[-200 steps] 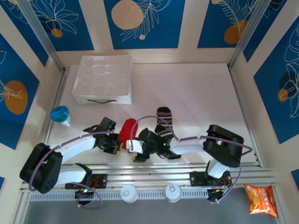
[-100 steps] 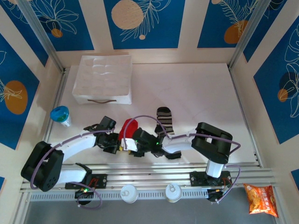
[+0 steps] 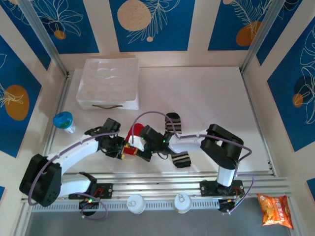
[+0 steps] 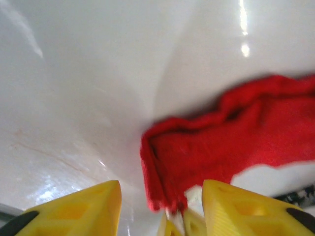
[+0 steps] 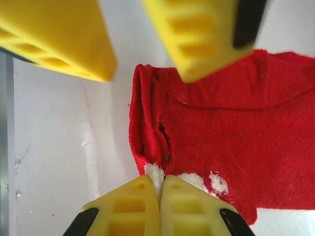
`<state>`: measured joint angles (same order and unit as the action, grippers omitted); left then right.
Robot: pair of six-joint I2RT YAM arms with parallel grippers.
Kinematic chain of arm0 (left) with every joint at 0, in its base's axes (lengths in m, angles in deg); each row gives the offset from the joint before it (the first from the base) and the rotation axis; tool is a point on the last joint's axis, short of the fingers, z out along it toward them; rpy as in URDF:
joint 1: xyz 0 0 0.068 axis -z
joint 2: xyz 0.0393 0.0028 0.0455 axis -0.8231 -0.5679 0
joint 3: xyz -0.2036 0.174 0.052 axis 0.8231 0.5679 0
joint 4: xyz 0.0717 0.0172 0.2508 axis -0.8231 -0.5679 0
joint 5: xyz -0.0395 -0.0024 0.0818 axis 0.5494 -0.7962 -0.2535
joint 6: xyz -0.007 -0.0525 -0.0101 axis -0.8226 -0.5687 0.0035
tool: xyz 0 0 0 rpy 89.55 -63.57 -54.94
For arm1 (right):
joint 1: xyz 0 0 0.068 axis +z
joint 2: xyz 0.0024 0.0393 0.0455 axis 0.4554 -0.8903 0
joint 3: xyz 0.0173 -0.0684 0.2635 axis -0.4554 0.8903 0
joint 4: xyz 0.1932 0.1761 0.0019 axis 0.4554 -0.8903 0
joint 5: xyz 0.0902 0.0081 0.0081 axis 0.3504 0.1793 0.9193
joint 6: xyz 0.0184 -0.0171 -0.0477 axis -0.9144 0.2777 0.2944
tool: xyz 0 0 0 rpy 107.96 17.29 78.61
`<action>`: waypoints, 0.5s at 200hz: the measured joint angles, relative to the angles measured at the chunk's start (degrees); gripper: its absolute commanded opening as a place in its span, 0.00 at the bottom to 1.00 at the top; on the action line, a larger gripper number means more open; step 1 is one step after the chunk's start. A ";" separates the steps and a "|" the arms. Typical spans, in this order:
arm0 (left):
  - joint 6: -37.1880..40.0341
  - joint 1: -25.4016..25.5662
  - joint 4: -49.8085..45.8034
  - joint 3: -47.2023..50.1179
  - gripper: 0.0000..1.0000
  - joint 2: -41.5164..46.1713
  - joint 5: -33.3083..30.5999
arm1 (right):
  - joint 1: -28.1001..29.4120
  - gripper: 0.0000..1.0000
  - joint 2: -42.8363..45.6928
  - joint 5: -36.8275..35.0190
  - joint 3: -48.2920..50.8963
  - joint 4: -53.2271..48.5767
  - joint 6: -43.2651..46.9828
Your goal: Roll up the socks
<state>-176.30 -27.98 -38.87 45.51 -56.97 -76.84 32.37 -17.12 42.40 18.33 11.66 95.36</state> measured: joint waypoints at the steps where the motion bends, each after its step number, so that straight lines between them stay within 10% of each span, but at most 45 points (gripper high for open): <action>1: 0.22 0.00 -0.11 -0.09 0.58 0.13 -0.02 | -0.09 0.00 -0.11 0.15 -0.13 -0.13 -0.11; 100: 9.14 -0.15 0.76 5.64 0.40 13.07 -2.32 | -10.64 0.00 -12.02 23.06 -13.99 -13.99 -16.52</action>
<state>-167.16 -28.13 -38.11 51.15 -43.90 -79.16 21.72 -29.14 65.46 4.34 -2.33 78.83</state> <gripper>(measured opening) 0.409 0.046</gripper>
